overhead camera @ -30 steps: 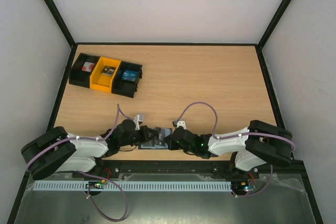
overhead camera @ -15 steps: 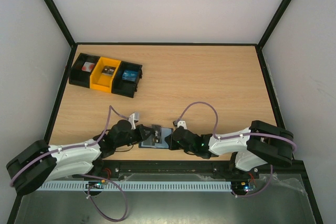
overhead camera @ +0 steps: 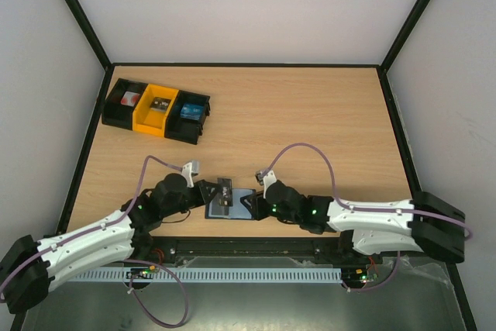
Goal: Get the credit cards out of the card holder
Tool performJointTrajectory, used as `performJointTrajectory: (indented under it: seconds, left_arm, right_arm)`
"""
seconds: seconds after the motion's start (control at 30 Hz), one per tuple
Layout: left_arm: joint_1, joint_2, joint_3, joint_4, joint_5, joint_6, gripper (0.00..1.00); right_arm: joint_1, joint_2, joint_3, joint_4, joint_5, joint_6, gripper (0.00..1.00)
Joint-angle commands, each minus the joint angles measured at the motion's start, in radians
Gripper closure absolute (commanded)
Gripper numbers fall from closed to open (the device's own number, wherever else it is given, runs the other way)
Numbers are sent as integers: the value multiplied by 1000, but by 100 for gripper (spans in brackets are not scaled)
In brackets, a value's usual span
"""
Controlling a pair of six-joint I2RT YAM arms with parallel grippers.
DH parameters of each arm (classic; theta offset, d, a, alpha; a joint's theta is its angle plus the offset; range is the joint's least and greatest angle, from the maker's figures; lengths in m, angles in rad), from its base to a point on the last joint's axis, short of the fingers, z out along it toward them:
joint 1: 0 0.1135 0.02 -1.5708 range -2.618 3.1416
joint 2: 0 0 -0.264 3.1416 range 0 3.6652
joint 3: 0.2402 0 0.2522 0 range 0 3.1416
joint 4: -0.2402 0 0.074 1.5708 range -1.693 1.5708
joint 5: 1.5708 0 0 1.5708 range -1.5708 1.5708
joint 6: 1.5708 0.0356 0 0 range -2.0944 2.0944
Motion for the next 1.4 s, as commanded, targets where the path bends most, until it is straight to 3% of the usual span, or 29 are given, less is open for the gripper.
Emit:
performJointTrajectory:
  seconds: [0.0,0.17,0.33,0.73,1.0,1.37]
  left_arm:
    - [9,-51,52,-57,165,94,97]
    - [10,-59,96,-80,305,179,97]
    - [10,-48,107,-67,424,238,97]
    - [7,-40,82,6,526,265,97]
    - [8,-64,37,69,569,252,97]
    - [3,-84,20,96,590,279,97]
  right_arm:
    - [-10,-97,101,-216,-3,-140,75]
    - [-28,-142,169,-339,-62,-204,69]
    - [-47,-161,231,-405,-136,-242,55]
    - [-68,-87,268,-402,-323,-331,35]
    - [-74,-73,250,-373,-361,-339,40]
    - [-94,-88,203,-320,-449,-332,62]
